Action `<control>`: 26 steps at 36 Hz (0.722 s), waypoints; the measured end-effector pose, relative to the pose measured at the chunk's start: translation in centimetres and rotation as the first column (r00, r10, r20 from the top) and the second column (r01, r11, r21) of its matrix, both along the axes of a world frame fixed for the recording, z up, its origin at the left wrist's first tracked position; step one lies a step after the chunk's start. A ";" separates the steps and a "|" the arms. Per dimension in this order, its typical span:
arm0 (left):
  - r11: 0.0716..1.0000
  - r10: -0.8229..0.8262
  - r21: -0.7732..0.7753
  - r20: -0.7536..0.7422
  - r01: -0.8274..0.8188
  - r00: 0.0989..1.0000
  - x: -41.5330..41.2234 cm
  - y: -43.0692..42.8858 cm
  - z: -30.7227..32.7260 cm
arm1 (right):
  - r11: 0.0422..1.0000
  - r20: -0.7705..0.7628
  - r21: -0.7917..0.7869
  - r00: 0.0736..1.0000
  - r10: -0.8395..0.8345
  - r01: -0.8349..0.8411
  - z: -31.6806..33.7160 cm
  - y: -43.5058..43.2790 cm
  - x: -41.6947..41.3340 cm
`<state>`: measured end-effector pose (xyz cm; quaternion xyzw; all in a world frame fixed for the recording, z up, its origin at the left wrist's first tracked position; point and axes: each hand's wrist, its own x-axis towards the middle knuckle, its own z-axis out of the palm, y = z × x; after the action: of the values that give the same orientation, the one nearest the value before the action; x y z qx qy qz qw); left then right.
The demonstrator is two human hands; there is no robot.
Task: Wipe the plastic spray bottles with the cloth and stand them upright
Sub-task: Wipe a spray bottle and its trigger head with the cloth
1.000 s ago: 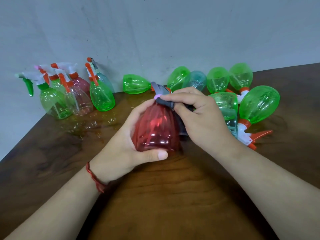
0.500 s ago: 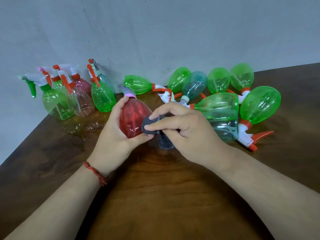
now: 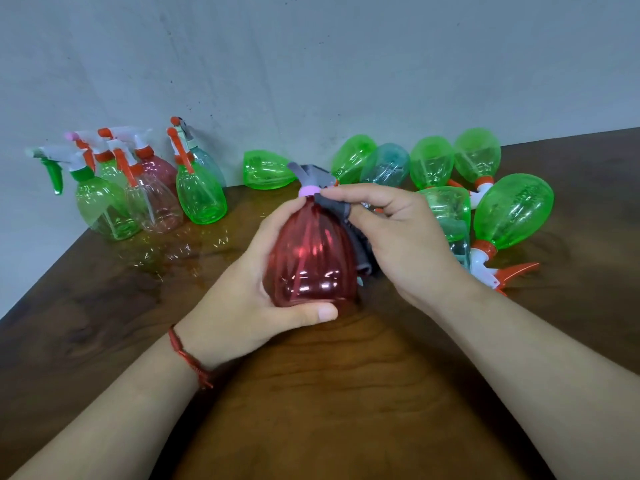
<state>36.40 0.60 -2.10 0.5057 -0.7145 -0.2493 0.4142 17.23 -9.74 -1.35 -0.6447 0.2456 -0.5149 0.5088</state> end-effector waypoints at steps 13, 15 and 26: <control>0.960 0.242 -0.185 0.158 -0.212 0.957 1.1 -1.1 -1.3 | 0.900 -0.211 -0.433 0.965 -0.157 0.052 -1.2 0.8 0.5; 0.932 0.336 -0.177 0.095 -0.316 0.937 1.6 -1.3 -1.3 | 0.867 -0.254 -0.499 0.955 -0.151 0.005 -1.5 1.1 0.7; 0.913 0.391 -0.161 0.081 -0.375 0.917 2.5 -1.3 -1.0 | 0.780 -0.284 -0.625 0.931 -0.229 0.001 -1.8 1.9 1.0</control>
<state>38.86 -0.70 -3.10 0.6183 -0.6395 -0.0831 0.4493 18.21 -7.89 -3.13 -0.8382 0.1893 -0.4761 0.1868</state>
